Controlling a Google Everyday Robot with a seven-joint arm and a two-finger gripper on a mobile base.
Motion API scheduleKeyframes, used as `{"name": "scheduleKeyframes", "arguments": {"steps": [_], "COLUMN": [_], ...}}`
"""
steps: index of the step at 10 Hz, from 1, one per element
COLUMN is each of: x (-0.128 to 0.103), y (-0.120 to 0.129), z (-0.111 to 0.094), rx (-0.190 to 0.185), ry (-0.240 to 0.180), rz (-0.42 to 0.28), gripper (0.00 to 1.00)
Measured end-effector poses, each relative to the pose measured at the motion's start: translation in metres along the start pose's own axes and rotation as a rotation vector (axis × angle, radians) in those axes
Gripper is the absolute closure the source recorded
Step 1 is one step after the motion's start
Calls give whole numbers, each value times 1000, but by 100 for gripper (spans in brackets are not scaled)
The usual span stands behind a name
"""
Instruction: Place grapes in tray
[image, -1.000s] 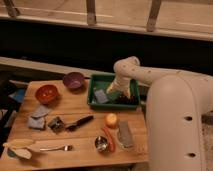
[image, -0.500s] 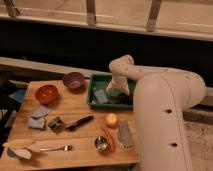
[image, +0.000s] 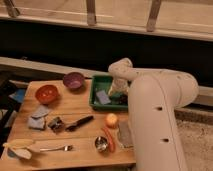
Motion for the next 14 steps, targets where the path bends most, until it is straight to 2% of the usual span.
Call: {"name": "scheduleKeyframes", "arguments": {"steps": [2,3,7,8,14], "x": [-3,-2,-2,-3,-2], "y": [-4,-5,-8,-9,-4], "z": [3,3,2,1,-1], "rx": [9,13,11,11,9], "ry": [4,7,5,4,5], "rz": [2,1,7,7,3], "gripper": [43,56,94,99,100]}}
